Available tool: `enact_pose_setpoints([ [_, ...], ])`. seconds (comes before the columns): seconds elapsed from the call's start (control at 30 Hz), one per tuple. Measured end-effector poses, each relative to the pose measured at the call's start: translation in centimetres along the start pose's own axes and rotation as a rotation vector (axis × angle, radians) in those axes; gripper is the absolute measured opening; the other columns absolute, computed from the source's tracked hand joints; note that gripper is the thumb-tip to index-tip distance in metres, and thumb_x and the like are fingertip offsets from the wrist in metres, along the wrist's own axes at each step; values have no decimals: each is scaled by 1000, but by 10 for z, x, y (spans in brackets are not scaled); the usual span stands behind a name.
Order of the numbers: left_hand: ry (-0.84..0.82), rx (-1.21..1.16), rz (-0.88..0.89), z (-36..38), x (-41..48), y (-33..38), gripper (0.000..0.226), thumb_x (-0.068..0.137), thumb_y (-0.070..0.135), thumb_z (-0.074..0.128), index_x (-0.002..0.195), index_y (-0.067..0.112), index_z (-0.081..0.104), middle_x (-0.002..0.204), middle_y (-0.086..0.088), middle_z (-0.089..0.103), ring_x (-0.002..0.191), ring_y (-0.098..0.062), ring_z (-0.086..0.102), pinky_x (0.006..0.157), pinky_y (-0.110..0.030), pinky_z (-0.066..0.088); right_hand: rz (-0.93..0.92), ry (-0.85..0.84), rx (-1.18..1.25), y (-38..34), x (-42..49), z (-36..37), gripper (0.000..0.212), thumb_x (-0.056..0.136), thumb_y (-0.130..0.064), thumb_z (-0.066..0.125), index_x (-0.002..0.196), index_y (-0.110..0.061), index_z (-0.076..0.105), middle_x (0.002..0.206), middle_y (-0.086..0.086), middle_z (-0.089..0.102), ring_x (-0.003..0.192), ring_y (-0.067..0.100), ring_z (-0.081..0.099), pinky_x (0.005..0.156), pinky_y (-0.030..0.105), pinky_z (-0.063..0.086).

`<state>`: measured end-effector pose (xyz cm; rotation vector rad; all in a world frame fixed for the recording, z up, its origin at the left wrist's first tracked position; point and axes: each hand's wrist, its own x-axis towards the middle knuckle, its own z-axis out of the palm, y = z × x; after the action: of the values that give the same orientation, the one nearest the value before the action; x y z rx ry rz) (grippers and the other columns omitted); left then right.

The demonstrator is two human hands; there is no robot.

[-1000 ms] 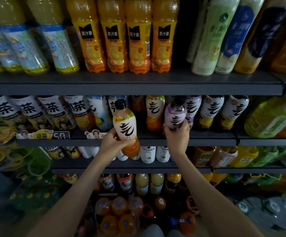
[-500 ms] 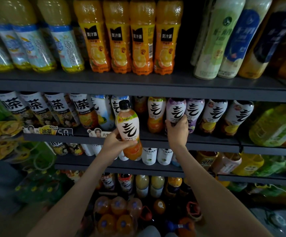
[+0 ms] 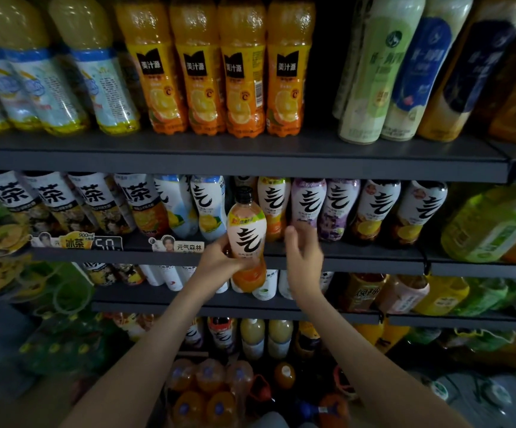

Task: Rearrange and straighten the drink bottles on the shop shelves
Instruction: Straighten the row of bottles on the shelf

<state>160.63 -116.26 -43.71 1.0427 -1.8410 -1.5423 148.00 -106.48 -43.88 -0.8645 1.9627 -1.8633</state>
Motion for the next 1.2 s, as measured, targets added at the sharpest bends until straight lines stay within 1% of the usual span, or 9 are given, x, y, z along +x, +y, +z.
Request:
enact_pose_setpoints([
  [0.07, -2, 47, 43, -2, 1, 4, 45, 68, 12, 84, 102, 30, 61, 93, 14, 67, 88, 1, 62, 68, -13, 49, -58, -279, -2, -3, -18, 1, 37, 89, -37, 60, 122, -30, 46, 113, -11, 59, 101, -1, 57, 79, 17, 49],
  [0.13, -28, 122, 108, -6, 0, 9, 43, 70, 13, 82, 97, 37, 60, 90, 21, 66, 85, 7, 61, 67, -8, 47, -95, -377, -111, 2, -21, 9, 59, 80, -44, 69, 129, -24, 43, 122, -10, 54, 111, 1, 53, 82, 9, 46],
  [0.3, -123, 299, 219, -22, 3, 22, 57, 73, 15, 77, 108, 52, 51, 103, 28, 60, 93, 15, 56, 80, -8, 44, -66, -250, -76, 3, -12, 35, 58, 70, -34, 81, 118, -14, 54, 109, -3, 65, 101, 6, 61, 77, 10, 48],
  [0.4, -151, 393, 266, -32, 7, 24, 66, 80, 14, 72, 136, 31, 42, 118, 18, 53, 106, 3, 50, 85, -3, 41, -83, -154, -64, 3, -9, 51, 56, 71, -30, 81, 118, -12, 56, 108, -3, 65, 100, 5, 61, 78, 10, 49],
  [0.5, -8, 537, 262, -45, 11, 10, 71, 84, 20, 70, 144, 16, 33, 138, 1, 45, 126, -12, 43, 102, -22, 38, -44, -103, -73, 4, 1, 65, 62, 74, -34, 78, 127, -16, 51, 115, -4, 63, 105, 7, 59, 86, 23, 52],
  [0.73, 314, 487, 135, -73, 14, -28, 51, 89, 17, 63, 136, 13, 42, 128, -3, 54, 115, -18, 53, 90, -26, 42, 0, 23, -245, -6, 23, 95, 76, 77, -38, 74, 139, -16, 38, 124, 3, 58, 112, 18, 55, 88, 30, 49],
  [0.87, 303, 430, 100, -82, 18, -34, 48, 91, 17, 60, 136, 16, 43, 125, -3, 56, 110, -19, 55, 87, -29, 45, 57, 71, -348, -8, 37, 108, 75, 77, -42, 73, 135, -10, 37, 111, 11, 64, 100, 27, 62, 79, 42, 55],
  [1.03, 285, 399, 60, -92, 20, -34, 44, 91, 12, 58, 133, 14, 46, 125, -4, 58, 108, -20, 57, 86, -28, 45, 73, 79, -378, -12, 40, 119, 62, 80, -34, 73, 123, -3, 42, 108, 13, 64, 99, 29, 61, 72, 30, 47],
  [1.2, 266, 410, 94, -100, 21, -31, 37, 92, 12, 58, 128, 12, 51, 119, -4, 60, 109, -19, 56, 85, -26, 43, 66, 124, -378, -13, 38, 125, 64, 82, -33, 71, 129, -2, 40, 115, 16, 61, 106, 32, 59, 77, 33, 46],
])
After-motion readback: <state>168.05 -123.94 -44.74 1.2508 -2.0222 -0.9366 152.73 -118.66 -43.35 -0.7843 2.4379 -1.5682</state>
